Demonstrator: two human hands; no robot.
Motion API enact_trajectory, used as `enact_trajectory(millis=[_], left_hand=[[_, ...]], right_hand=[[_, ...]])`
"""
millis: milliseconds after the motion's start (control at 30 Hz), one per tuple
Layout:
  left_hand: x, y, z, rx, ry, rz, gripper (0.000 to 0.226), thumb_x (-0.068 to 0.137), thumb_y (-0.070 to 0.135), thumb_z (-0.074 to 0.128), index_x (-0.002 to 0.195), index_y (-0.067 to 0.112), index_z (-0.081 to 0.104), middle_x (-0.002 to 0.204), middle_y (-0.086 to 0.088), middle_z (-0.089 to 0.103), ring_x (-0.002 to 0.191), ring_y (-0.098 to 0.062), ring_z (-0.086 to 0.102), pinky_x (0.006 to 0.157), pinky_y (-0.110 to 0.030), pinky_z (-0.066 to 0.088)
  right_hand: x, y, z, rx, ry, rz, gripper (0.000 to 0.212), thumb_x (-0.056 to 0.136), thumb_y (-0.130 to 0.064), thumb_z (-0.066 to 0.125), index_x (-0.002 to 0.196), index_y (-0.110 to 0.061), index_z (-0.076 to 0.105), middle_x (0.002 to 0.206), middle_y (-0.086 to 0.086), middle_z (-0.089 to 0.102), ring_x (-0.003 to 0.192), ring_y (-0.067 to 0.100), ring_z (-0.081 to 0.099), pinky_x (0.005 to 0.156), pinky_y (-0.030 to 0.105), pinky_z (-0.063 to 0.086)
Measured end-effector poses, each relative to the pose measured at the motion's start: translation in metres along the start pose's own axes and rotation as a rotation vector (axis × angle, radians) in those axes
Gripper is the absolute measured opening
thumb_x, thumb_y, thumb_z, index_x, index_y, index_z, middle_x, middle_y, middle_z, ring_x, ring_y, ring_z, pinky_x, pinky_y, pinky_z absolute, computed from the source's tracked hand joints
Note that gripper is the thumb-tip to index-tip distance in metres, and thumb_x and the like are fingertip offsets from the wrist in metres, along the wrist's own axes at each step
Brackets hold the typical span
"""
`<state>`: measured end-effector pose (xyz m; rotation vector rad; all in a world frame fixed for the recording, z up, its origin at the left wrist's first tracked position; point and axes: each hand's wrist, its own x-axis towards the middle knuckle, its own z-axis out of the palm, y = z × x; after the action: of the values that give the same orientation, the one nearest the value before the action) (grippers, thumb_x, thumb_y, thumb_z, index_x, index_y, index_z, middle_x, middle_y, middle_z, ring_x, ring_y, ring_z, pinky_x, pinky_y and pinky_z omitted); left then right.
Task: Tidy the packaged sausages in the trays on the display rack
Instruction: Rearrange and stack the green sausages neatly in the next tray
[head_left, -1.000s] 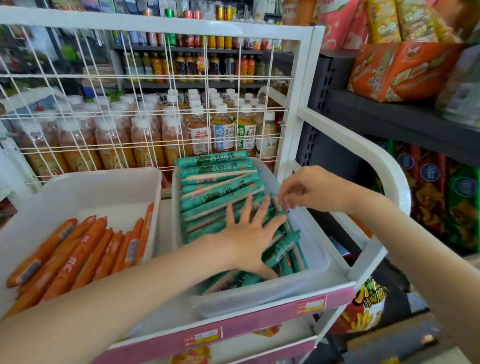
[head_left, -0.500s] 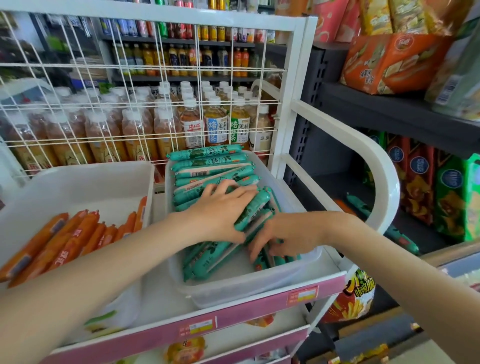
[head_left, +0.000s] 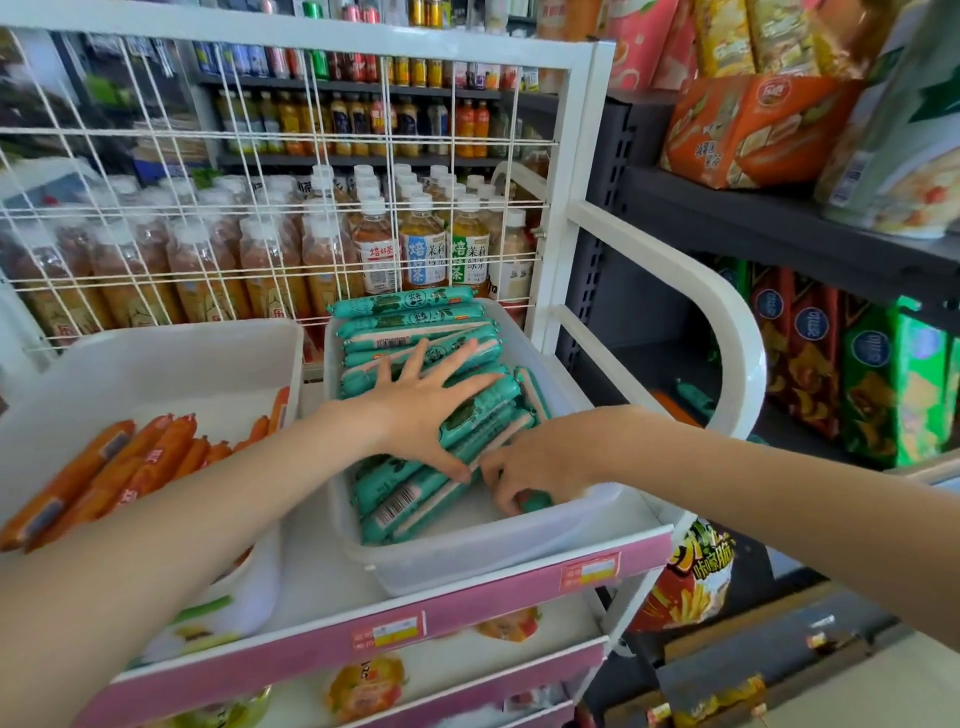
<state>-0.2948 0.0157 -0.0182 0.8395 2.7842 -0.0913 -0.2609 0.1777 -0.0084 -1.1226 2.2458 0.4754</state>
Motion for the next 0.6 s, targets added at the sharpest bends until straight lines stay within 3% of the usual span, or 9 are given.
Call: enact_trajectory(millis=[67, 200, 333, 400, 500, 600], left_hand=[[-0.002, -0.002, 0.0, -0.011, 0.021, 0.001, 0.108, 0.07, 0.062, 0.064, 0.142, 0.042, -0.015, 0.146, 0.014, -0.035, 0.138, -0.038, -0.022, 0.109, -0.064, 0.0], [-0.003, -0.003, 0.0, -0.024, 0.055, -0.002, 0.108, 0.072, 0.059, 0.064, 0.143, 0.037, -0.015, 0.149, 0.015, -0.028, 0.139, -0.033, -0.019, 0.11, -0.061, 0.001], [-0.005, -0.01, -0.002, -0.064, 0.103, -0.02, 0.111, 0.072, 0.061, 0.063, 0.144, 0.032, -0.016, 0.154, 0.008, -0.02, 0.141, -0.028, -0.015, 0.112, -0.053, 0.001], [-0.006, -0.013, -0.002, -0.078, 0.105, -0.025, 0.111, 0.072, 0.061, 0.063, 0.144, 0.031, -0.015, 0.154, 0.006, -0.018, 0.142, -0.029, -0.013, 0.112, -0.052, 0.001], [-0.006, -0.004, 0.0, -0.04, 0.059, -0.033, 0.109, 0.073, 0.062, 0.061, 0.142, 0.037, -0.019, 0.152, 0.0, -0.025, 0.139, -0.038, -0.018, 0.111, -0.056, -0.003], [-0.005, 0.011, 0.004, 0.06, -0.005, -0.021, 0.108, 0.076, 0.065, 0.055, 0.139, 0.034, -0.027, 0.146, -0.007, -0.037, 0.133, -0.043, -0.029, 0.11, -0.06, -0.01]], right_hand=[[-0.005, 0.004, 0.0, 0.078, 0.076, -0.003, 0.034, 0.077, 0.009, 0.054, 0.106, -0.009, 0.06, 0.125, 0.004, 0.043, 0.108, 0.02, 0.043, 0.078, 0.02, 0.033], [-0.022, 0.01, 0.0, 0.387, 0.297, -0.043, 0.025, 0.077, 0.003, 0.065, 0.099, -0.007, 0.066, 0.107, 0.0, 0.057, 0.085, 0.006, 0.052, 0.07, 0.003, 0.038], [-0.043, 0.015, -0.008, 0.629, 0.481, -0.091, 0.022, 0.084, -0.001, 0.062, 0.105, -0.007, 0.065, 0.107, 0.0, 0.062, 0.097, 0.024, 0.06, 0.081, 0.022, 0.052], [-0.055, 0.018, -0.017, 0.77, 0.579, -0.14, 0.02, 0.086, -0.002, 0.058, 0.106, -0.004, 0.062, 0.108, 0.008, 0.063, 0.089, 0.025, 0.063, 0.076, 0.032, 0.055], [-0.067, 0.018, -0.034, 0.949, 0.801, -0.142, 0.02, 0.085, -0.012, 0.058, 0.103, -0.002, 0.058, 0.091, 0.026, 0.064, 0.063, 0.02, 0.06, 0.056, 0.024, 0.051], [-0.066, 0.02, -0.04, 0.993, 0.929, -0.082, 0.021, 0.085, -0.013, 0.06, 0.103, -0.001, 0.055, 0.079, 0.035, 0.057, 0.052, 0.017, 0.056, 0.048, 0.021, 0.043]])
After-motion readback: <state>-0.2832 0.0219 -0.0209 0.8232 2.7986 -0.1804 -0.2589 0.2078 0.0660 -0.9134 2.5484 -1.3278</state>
